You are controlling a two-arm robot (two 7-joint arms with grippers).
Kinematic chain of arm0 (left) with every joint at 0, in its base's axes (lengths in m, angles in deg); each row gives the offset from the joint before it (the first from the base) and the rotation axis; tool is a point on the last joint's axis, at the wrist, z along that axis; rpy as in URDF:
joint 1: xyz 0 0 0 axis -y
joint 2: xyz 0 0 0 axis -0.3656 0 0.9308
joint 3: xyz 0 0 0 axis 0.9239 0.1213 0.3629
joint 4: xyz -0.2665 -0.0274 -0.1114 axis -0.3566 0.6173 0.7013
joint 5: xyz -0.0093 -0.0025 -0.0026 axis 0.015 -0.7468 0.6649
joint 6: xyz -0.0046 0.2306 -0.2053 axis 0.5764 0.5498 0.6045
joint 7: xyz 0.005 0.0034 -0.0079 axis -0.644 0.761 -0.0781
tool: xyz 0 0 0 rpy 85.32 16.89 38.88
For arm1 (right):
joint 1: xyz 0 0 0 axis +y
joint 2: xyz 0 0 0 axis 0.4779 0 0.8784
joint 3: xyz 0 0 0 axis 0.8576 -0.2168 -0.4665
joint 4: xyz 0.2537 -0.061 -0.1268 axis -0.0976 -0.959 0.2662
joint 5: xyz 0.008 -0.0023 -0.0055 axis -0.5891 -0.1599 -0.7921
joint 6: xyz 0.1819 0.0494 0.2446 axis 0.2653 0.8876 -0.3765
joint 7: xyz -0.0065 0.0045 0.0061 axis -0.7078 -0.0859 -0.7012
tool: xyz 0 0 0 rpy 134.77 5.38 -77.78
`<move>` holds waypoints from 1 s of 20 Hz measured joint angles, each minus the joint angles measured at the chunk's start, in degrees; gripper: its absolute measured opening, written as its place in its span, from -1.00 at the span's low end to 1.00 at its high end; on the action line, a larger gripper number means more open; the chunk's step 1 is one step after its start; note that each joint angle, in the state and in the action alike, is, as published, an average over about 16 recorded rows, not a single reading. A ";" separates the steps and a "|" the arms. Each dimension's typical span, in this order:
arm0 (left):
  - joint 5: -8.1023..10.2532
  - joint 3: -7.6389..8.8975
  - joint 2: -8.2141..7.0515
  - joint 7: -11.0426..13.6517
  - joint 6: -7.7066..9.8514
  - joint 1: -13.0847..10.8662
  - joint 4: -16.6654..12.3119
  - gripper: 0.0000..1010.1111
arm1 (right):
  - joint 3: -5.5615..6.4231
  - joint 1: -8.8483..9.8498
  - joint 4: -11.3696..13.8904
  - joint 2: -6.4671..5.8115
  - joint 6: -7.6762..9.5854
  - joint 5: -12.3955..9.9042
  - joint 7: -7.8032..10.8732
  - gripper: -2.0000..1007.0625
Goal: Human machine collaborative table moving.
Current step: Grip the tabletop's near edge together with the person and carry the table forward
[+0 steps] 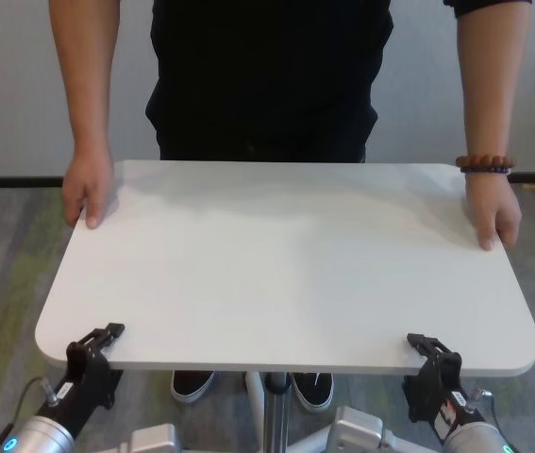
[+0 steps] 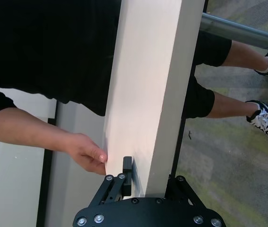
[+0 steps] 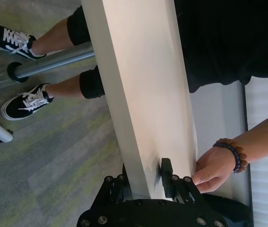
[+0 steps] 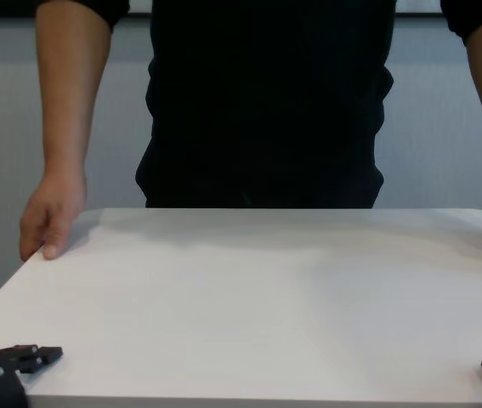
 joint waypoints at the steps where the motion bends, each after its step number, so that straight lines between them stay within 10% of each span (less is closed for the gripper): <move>1: -0.13 -0.09 0.05 -0.10 0.06 0.05 0.02 -0.41 | 0.08 -0.01 -0.04 0.00 -0.14 0.17 0.00 -0.29; 20: -1.67 -2.19 2.52 -0.79 0.84 3.48 0.50 -0.42 | 1.47 -1.61 -0.04 -0.05 -2.32 3.97 1.83 -0.30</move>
